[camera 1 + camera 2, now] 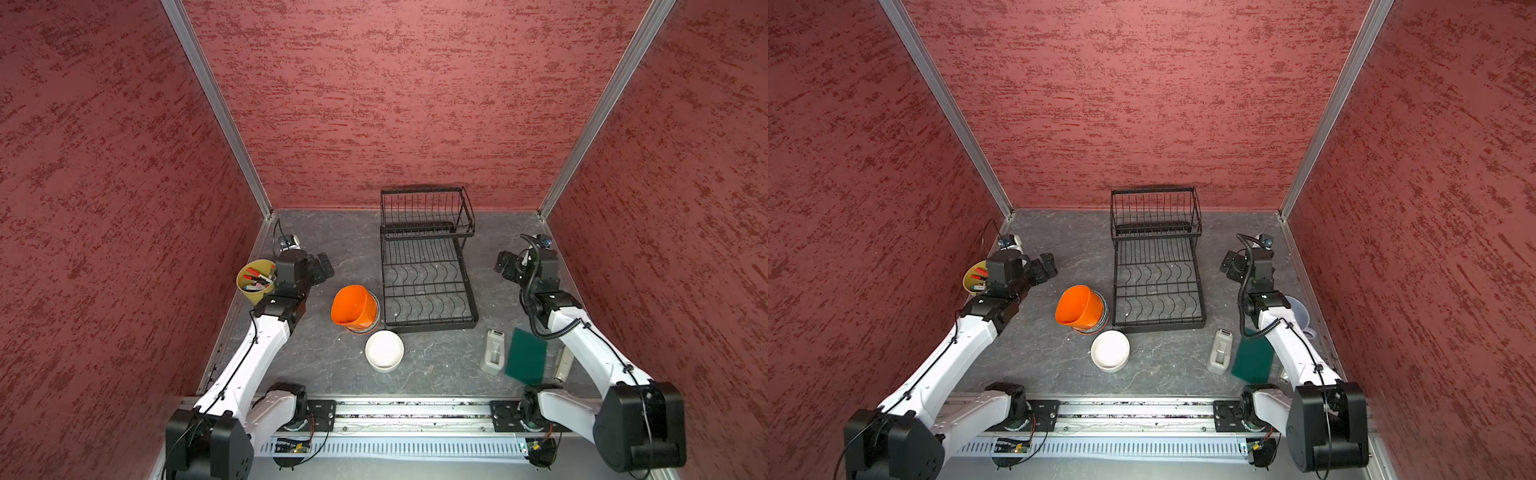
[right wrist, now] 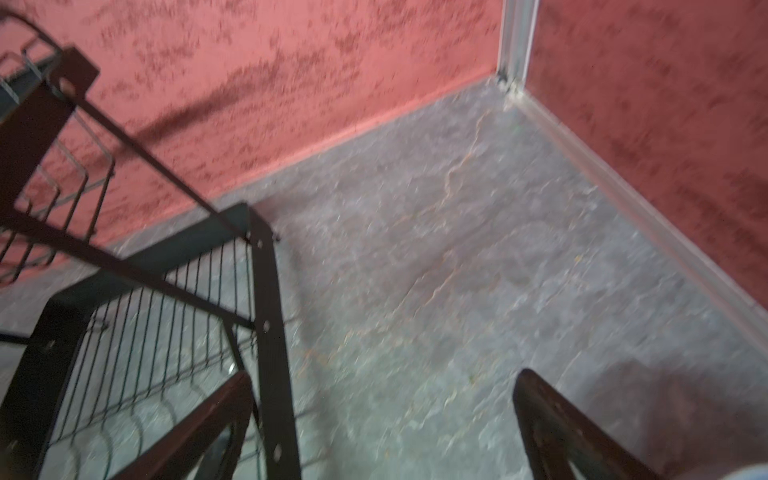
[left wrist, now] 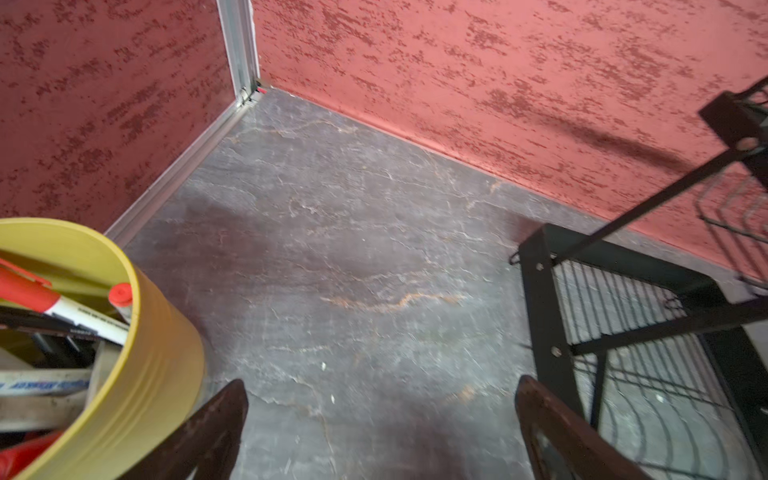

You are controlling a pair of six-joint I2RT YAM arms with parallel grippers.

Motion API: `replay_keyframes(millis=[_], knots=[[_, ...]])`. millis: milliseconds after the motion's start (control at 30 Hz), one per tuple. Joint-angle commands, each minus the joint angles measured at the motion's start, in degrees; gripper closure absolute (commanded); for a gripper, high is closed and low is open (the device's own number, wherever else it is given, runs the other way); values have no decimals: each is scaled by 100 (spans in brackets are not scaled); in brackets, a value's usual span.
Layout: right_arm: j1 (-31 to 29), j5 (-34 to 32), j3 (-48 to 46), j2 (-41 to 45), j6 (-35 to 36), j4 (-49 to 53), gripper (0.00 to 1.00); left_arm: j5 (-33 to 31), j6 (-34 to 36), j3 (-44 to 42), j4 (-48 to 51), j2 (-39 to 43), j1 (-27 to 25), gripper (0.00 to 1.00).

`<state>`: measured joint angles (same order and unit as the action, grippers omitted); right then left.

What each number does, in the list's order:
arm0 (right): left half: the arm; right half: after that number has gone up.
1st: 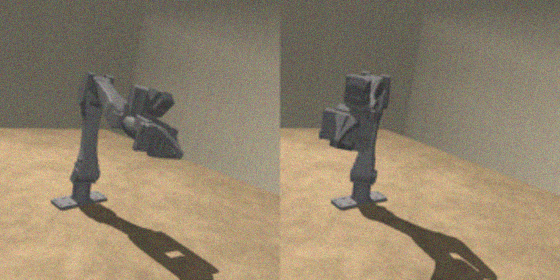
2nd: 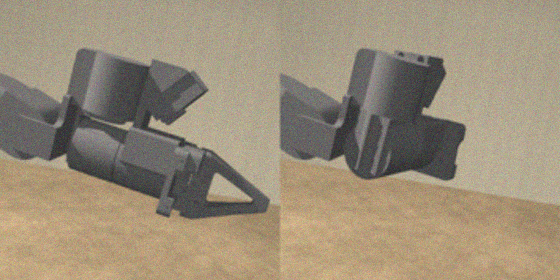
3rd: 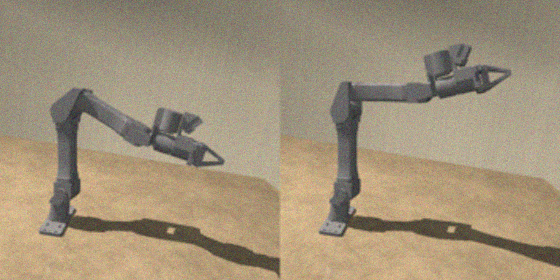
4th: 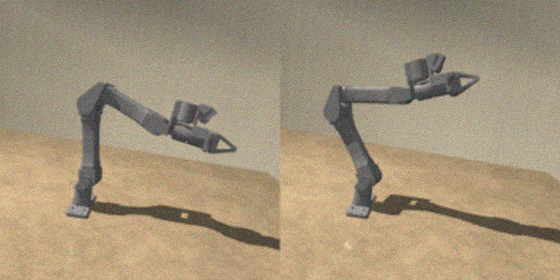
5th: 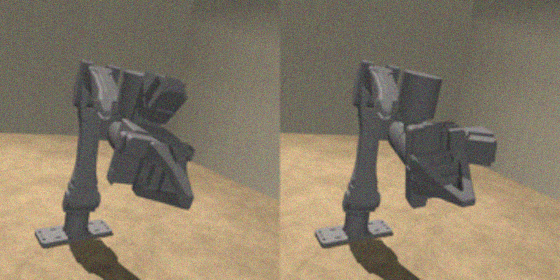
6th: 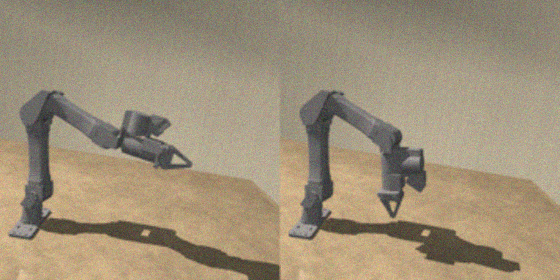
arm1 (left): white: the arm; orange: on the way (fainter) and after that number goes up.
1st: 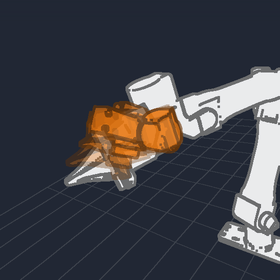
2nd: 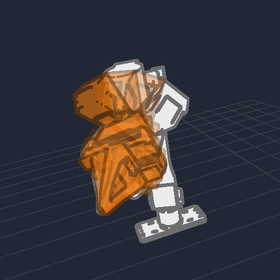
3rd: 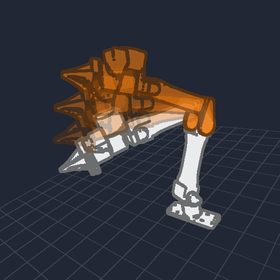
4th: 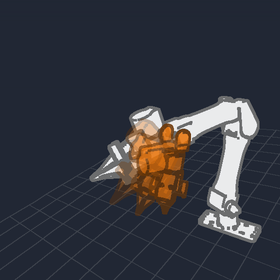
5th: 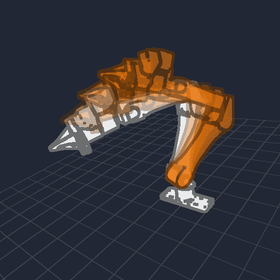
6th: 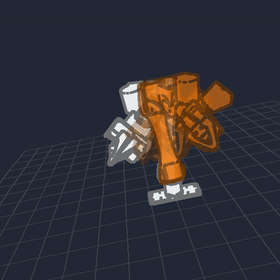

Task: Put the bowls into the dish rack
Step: 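Move left gripper over the orange bowl stack while right gripper approaches the rack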

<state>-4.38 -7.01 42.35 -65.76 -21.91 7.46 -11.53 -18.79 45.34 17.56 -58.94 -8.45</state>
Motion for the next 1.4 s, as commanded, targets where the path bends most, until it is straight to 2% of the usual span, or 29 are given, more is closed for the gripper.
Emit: replay_keyframes(millis=[0,133,300,600,767,933,1133,1367], knots=[[-259,356,185,172,-394,861,1,-36,-315,525,1528,67,-268,0],[-524,497,298,263,-518,1220,1,33,-343,1104,2516,50,-646,0],[-790,607,344,421,-695,1436,1,509,-405,1523,3342,45,-1064,0],[-1221,748,318,599,-920,1712,1,537,-897,2046,4422,187,-2160,0],[-1408,756,317,565,-942,1693,1,502,-1041,2236,4642,234,-2495,0],[-1519,807,331,507,-1051,1580,2,333,-1178,2395,4749,-62,-2668,9],[-1580,937,429,346,-1061,1445,7,147,-1157,2747,4892,-613,-3051,12],[-1633,1094,519,66,-1010,1329,11,169,-1057,2893,5001,-1129,-3128,26]])
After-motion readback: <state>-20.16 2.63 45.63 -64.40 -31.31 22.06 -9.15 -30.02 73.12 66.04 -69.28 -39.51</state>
